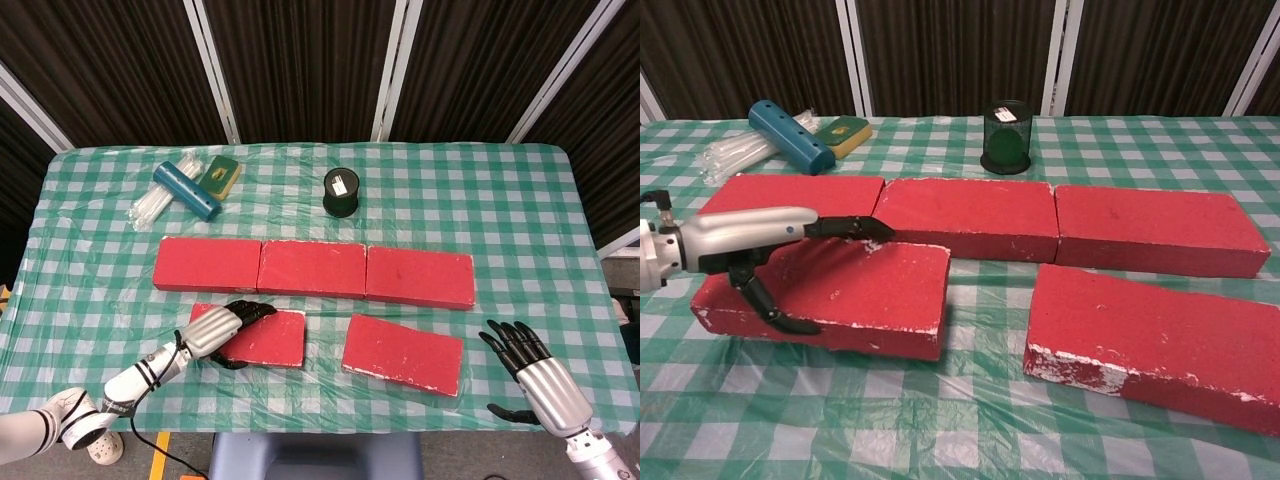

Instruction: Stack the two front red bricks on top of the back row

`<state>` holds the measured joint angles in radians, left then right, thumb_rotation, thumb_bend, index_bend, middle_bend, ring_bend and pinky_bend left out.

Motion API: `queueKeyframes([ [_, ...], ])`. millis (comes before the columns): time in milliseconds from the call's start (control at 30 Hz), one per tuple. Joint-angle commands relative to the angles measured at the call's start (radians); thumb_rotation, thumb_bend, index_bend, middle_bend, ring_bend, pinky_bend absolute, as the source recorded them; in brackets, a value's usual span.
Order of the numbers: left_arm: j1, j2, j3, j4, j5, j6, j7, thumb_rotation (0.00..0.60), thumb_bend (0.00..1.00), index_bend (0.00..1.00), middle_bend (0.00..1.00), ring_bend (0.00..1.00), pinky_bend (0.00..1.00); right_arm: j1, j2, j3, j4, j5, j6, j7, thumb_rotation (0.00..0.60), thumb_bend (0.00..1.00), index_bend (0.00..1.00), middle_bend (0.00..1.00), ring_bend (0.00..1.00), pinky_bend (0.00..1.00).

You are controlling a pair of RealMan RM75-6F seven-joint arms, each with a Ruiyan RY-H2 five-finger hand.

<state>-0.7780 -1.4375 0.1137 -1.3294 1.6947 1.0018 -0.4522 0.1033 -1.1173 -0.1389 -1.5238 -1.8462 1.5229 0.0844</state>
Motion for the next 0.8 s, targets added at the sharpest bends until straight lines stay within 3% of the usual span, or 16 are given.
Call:
queueKeyframes([
  [33,-0.002,0.045,-0.024,-0.054,-0.016,0.010,0.053,0.600,0.27,0.00,0.44,0.42,0.61,0.000,0.002,-0.001,0.001,-0.002,0.002,0.004,0.600,0.09,0.00,0.00,0.00,0.00],
  [367,-0.065,0.111,-0.154,-0.092,-0.123,-0.044,0.083,0.600,0.28,0.02,0.46,0.44,0.63,0.002,0.008,0.006,0.003,0.013,0.000,0.015,0.600,0.09,0.00,0.00,0.00,0.00],
  [500,-0.099,0.093,-0.191,-0.036,-0.159,-0.089,0.046,0.600,0.28,0.03,0.47,0.45,0.64,0.002,0.009,0.011,0.001,0.024,-0.003,0.019,0.600,0.09,0.00,0.00,0.00,0.00],
  [800,-0.203,0.001,-0.217,0.130,-0.158,-0.207,-0.025,0.600,0.28,0.03,0.47,0.45,0.63,0.006,0.006,0.029,-0.002,0.058,-0.017,0.014,0.600,0.09,0.00,0.00,0.00,0.00],
])
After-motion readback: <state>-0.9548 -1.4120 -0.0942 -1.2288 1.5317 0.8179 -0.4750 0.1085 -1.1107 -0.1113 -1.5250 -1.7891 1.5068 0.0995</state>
